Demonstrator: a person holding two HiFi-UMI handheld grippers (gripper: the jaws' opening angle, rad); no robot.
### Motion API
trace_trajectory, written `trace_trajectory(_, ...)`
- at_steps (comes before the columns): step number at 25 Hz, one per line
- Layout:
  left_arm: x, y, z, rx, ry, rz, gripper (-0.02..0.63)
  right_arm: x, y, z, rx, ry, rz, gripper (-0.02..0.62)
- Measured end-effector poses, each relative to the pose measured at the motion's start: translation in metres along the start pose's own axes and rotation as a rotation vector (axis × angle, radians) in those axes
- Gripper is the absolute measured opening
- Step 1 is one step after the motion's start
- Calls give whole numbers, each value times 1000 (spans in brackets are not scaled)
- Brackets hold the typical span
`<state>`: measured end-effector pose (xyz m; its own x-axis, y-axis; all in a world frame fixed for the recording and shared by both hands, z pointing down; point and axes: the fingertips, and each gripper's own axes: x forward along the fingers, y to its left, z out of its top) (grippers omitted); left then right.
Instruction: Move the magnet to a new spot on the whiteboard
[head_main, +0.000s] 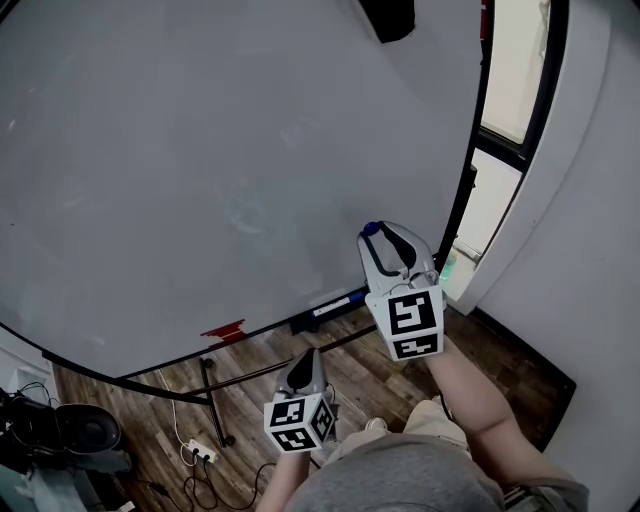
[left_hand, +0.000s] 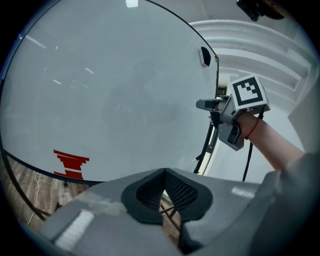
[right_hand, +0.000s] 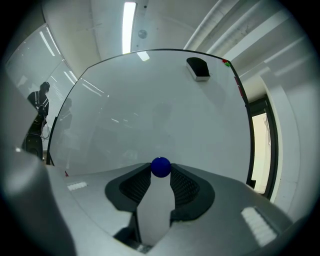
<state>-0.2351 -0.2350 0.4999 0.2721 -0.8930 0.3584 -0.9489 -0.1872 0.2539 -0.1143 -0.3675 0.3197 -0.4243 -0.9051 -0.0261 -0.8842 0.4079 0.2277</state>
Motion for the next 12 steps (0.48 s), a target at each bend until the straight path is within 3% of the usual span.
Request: trace_trajectory(12,32,-54,2,-10,-10,37,3,-3,-72,16,-18,-27,50,124)
